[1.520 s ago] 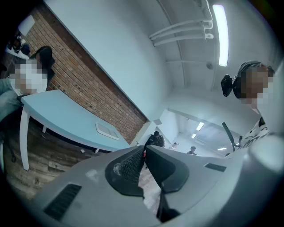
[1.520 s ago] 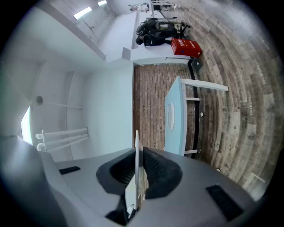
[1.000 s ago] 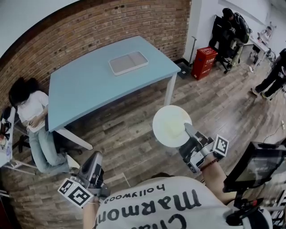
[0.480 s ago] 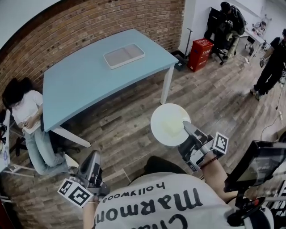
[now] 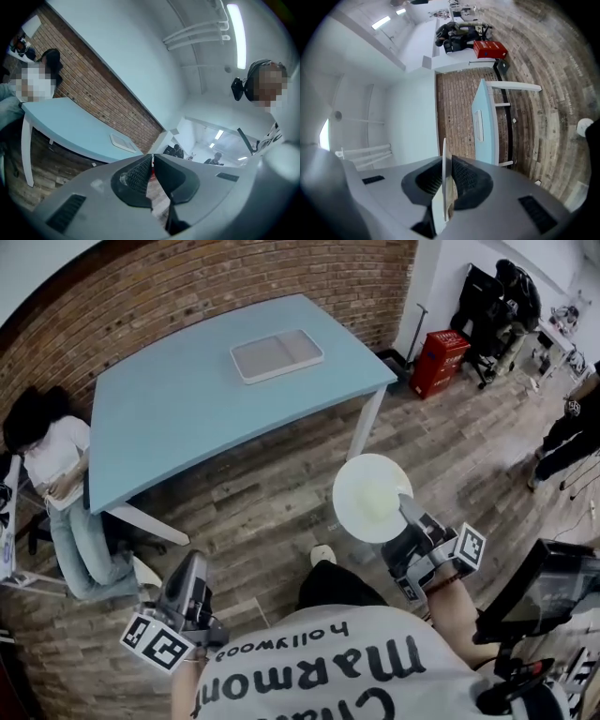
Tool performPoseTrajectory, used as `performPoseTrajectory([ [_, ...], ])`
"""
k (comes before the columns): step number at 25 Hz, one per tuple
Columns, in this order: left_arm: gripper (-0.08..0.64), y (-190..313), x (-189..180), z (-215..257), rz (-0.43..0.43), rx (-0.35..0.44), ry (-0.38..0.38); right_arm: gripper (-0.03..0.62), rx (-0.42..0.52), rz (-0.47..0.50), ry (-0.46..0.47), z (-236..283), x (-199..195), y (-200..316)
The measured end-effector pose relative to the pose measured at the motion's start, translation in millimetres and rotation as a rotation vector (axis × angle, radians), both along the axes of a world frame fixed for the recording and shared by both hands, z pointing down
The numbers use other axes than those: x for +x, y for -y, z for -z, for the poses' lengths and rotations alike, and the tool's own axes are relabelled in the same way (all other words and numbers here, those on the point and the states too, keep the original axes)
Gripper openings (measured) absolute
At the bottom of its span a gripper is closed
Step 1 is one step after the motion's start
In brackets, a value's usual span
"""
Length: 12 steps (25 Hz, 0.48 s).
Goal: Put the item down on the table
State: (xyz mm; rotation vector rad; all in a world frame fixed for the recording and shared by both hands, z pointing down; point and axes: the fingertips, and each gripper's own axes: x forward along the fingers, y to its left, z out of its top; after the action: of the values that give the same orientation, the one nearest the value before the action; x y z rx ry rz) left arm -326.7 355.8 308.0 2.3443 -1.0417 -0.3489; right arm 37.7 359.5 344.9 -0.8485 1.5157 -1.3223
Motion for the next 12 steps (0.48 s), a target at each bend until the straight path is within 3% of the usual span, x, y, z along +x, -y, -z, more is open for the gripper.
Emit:
performPoseTrajectory([
  [5,0.020,68.2,26.0,2.4,-0.005,-0.015,0.025,0.038,0.018,0.036,0.002,2.7,16.6,73.4],
  [12,0.020,163.7,68.7,13.9,0.025,0.002,-0.010,0.038,-0.011,0.031,-0.009,-3.1,65.8,161.6],
])
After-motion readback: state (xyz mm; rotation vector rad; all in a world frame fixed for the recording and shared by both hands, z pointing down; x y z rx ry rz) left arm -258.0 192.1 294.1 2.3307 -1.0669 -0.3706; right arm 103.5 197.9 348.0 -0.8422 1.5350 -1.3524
